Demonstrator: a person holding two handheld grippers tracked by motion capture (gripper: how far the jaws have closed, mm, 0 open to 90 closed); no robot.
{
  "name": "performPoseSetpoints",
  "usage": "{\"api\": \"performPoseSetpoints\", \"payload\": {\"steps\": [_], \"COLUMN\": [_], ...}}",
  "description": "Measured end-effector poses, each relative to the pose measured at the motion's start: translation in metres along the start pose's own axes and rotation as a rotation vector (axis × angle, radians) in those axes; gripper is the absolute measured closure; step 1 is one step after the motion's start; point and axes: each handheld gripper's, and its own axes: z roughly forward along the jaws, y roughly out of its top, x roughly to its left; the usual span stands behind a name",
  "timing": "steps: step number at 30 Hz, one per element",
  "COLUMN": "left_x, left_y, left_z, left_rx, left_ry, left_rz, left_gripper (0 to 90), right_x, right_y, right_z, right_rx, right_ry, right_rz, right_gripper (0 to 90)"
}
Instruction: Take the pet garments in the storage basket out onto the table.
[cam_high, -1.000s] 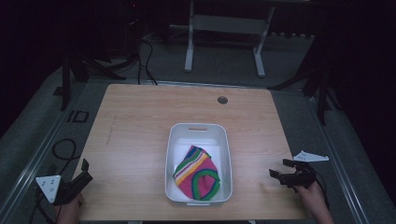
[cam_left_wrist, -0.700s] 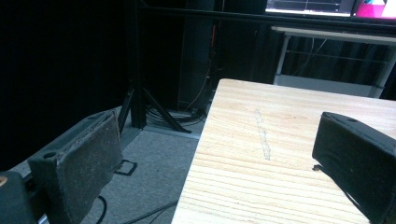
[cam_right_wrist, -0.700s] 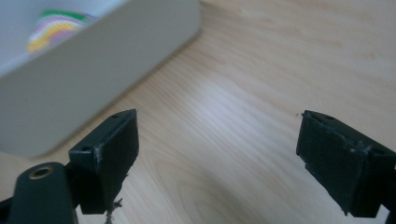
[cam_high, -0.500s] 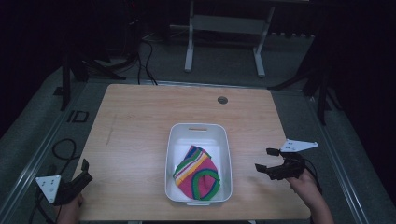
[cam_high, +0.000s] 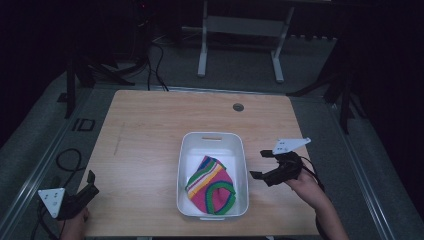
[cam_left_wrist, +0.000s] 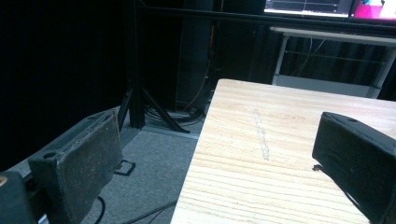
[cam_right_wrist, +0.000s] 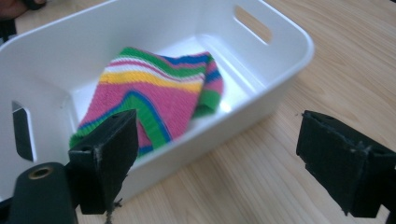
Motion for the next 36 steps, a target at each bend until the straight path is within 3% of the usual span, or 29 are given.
{"api": "performPoseSetpoints", "payload": {"steps": [3,11,15,21,24,27,30,36], "left_x": [0.000,0.000,0.000,0.001,0.001,0.001,0.001,0.001], "left_y": [0.000,0.000,0.000,0.000,0.000,0.000,0.000,0.000], "left_z": [0.000,0.000,0.000,0.000,0.000,0.000,0.000,0.000], "left_rx": [0.000,0.001,0.001,0.002,0.002,0.002,0.003,0.003], "left_ry": [-0.001,-0.004,-0.004,-0.009,-0.009,-0.010,-0.013,-0.016], "left_rz": [0.000,-0.002,-0.002,-0.004,-0.002,-0.002,-0.003,-0.002], "left_gripper": [1.9,1.8,1.9,1.9,1.9,1.9,1.9,1.9], "right_x": [0.003,0.021,0.027,0.039,0.048,0.051,0.058,0.062], "right_y": [0.006,0.032,0.038,0.053,0.061,0.064,0.069,0.071], "right_z": [0.006,0.044,0.056,0.083,0.104,0.115,0.136,0.162], "right_rx": [0.005,0.049,0.064,0.118,0.174,0.211,0.286,0.370], "right_ry": [0.011,0.068,0.086,0.113,0.124,0.141,0.135,0.094], "right_rz": [-0.011,-0.093,-0.107,-0.153,-0.205,-0.194,-0.192,-0.158], "right_gripper": [12.9,13.2,13.2,13.1,13.1,13.1,10.6,10.6]}}
